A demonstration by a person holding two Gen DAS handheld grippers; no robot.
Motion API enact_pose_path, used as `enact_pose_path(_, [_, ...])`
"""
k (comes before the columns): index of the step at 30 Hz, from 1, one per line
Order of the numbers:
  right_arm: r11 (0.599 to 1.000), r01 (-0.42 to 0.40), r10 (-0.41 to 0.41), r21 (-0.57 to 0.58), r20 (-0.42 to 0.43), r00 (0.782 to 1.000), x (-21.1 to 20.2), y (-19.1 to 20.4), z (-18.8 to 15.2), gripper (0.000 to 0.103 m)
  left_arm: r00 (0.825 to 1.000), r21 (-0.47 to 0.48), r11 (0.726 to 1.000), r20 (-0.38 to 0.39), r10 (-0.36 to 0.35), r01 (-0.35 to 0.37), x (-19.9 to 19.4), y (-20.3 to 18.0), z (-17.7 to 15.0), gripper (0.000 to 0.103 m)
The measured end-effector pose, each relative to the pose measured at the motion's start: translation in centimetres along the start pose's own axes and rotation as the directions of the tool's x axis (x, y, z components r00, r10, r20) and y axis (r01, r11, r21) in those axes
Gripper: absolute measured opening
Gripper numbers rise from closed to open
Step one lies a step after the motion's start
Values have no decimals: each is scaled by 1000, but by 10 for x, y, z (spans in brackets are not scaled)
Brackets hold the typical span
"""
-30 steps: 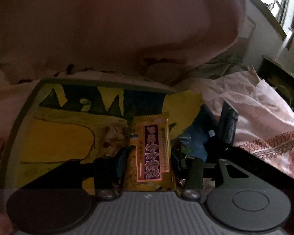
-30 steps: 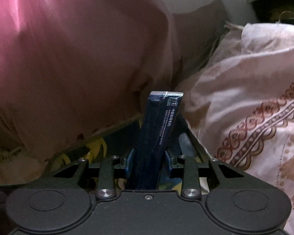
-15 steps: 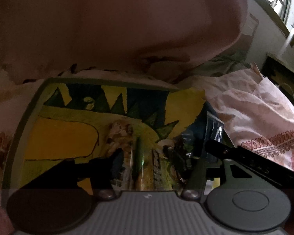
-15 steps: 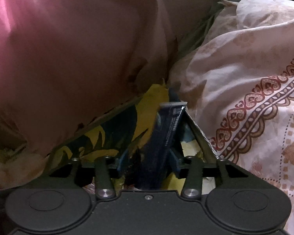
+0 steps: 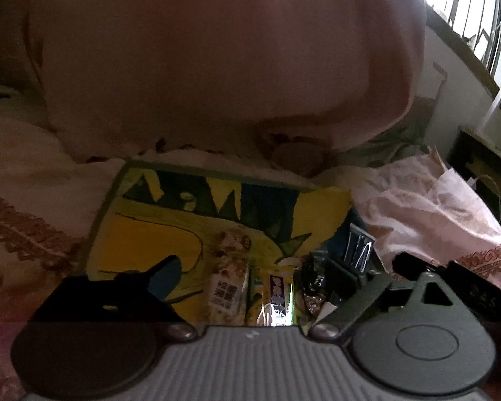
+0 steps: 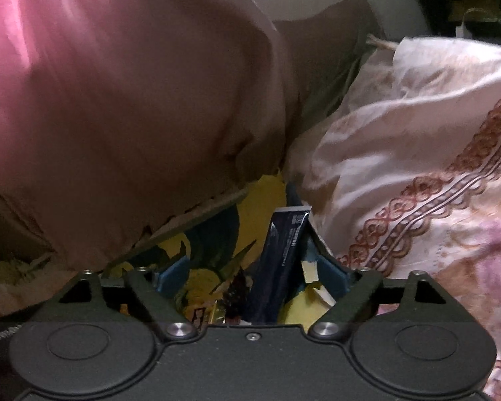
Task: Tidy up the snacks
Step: 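Carry both held packets into the yellow tin and open both tools, then lift both open tools away from the tin over the bedspread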
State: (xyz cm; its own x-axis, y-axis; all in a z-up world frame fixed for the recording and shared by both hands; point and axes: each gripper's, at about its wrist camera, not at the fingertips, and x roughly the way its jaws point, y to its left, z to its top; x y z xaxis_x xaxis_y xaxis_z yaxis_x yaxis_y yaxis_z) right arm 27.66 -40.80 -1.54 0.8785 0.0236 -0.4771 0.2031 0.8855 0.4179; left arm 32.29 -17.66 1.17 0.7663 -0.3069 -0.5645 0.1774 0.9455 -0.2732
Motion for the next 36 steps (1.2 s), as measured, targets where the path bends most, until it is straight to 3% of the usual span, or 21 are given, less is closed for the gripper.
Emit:
enact_pose_path(9, [997, 25, -24, -67, 17, 1000, -66, 22, -18, 102, 995, -7, 997, 64, 79, -79, -62, 5, -17, 102])
enact_pose_path(15, [989, 40, -40, -145, 2, 999, -102, 37, -40, 102, 992, 47, 993, 71, 102, -106, -94, 7, -44, 102])
enact_pose_path(22, [986, 50, -49, -162, 9, 999, -139, 41, -64, 102, 991, 83, 989, 61, 116, -121, -124, 13, -71, 103])
enact_pose_path(36, [973, 93, -111, -213, -74, 991, -176, 48, -124, 102, 984, 149, 973, -2, 176, -174, -164, 29, -124, 103])
